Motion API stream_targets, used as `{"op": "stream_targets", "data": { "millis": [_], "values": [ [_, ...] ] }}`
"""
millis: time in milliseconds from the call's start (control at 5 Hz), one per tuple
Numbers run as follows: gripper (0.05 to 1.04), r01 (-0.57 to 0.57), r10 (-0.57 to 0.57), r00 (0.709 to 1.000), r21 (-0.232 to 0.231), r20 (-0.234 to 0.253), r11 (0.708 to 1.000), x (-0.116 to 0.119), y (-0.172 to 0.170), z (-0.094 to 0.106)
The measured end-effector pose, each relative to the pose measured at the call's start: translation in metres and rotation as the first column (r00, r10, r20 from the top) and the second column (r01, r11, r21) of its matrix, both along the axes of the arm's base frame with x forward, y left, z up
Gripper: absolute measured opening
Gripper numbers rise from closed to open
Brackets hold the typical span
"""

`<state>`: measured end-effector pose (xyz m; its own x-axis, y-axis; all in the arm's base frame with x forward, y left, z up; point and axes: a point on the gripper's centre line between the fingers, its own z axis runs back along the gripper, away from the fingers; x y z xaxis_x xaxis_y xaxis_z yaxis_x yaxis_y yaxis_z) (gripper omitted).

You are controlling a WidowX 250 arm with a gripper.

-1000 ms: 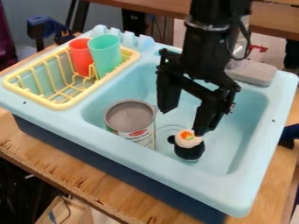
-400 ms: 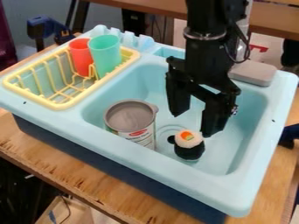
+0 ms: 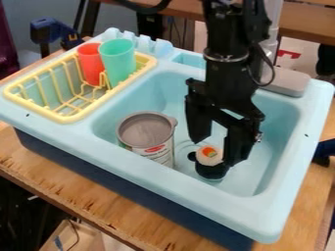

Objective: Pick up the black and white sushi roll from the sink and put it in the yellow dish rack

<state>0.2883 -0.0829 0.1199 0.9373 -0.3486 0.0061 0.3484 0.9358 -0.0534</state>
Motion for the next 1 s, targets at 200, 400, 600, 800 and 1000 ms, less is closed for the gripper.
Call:
{"op": "stream_targets", "data": {
  "millis": [200,400,600,800,1000],
  "values": [
    [1.001,-0.004,0.004,1.000,-0.003,-0.018,1.000,0.001,0.002,-0.006],
    [1.001,-0.004,0.004,0.999,0.003,-0.048,1.000,0.000,0.002,-0.013],
    [1.001,-0.014,0.013,0.999,-0.019,-0.050,1.000,0.000,0.005,-0.017],
    [1.001,-0.020,0.017,0.996,-0.034,-0.086,0.999,-0.001,0.003,-0.026],
    [1.001,-0.027,0.021,0.992,-0.041,-0.126,0.999,-0.002,0.001,-0.036]
  ]
}}
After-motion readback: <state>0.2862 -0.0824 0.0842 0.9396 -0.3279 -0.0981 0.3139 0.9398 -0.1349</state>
